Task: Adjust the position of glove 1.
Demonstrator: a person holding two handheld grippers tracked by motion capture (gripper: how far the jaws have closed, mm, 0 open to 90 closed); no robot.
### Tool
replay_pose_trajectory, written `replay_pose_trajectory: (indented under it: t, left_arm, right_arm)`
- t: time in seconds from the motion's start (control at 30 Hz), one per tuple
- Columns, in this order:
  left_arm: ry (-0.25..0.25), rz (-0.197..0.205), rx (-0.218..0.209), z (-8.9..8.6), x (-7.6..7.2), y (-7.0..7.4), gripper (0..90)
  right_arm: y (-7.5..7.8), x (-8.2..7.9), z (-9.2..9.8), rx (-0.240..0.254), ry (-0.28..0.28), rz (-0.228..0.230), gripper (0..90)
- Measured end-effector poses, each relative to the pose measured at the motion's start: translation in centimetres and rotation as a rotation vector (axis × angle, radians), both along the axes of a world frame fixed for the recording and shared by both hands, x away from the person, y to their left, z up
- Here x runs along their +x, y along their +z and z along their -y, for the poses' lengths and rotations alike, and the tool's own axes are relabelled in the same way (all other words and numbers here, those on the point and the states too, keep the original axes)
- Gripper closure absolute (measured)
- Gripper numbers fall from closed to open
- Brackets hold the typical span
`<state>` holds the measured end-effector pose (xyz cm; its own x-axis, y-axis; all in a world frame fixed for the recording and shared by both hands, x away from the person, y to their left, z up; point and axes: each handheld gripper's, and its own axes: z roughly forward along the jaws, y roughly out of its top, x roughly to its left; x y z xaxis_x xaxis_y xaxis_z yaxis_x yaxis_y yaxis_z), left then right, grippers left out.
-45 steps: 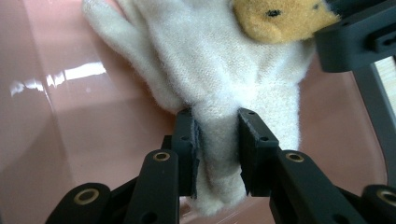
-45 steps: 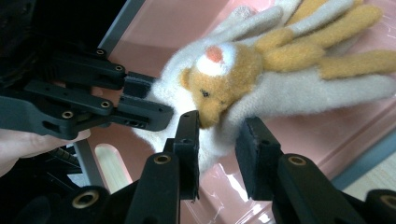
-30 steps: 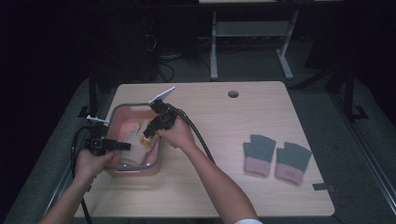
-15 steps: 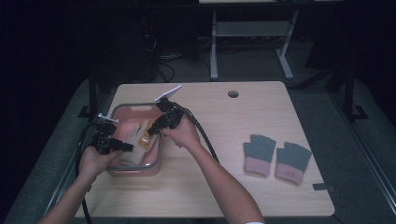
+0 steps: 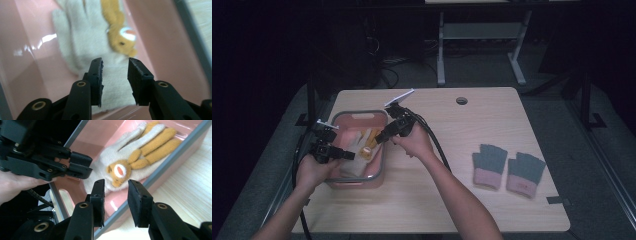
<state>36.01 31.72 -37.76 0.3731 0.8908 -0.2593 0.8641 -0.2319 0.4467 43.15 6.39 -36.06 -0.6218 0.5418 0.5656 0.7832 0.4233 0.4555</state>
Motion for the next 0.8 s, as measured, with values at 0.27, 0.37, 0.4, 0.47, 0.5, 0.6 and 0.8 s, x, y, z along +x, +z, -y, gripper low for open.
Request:
replay_pose_trajectory:
  t: [0.27, 0.37, 0.4, 0.47, 0.5, 0.6, 0.8]
  left_arm:
    - [-0.039, 0.056, -0.062, 1.6, -0.2, 1.8, 60.8]
    - [-0.060, 0.054, -0.073, 2.4, -0.3, 2.2, 59.8]
    - [-0.066, 0.053, -0.070, 2.7, -0.2, 2.3, 59.6]
    - [-0.069, 0.063, -0.077, 3.1, -0.2, 2.4, 58.6]
    - [-0.074, 0.065, -0.078, 3.3, -0.2, 2.4, 58.3]
    - [-0.083, 0.069, -0.090, 3.9, -0.3, 2.6, 57.6]
    - [-0.105, 0.092, -0.112, 5.0, -0.4, 3.2, 57.3]
  right_arm:
    - [0.5, -0.2, 2.2, 0.008, -0.019, 0.016, 64.4]
    - [0.8, -0.3, 3.1, 0.008, -0.032, 0.014, 63.7]
    - [0.8, -0.3, 3.5, 0.013, -0.037, 0.021, 63.6]
    - [0.9, -0.5, 4.1, 0.018, -0.048, 0.022, 63.4]
    - [1.0, -0.5, 4.4, 0.020, -0.050, 0.020, 63.2]
    - [1.1, -0.7, 5.3, 0.026, -0.061, 0.030, 62.9]
    - [1.3, -0.9, 6.9, 0.025, -0.078, 0.032, 61.9]
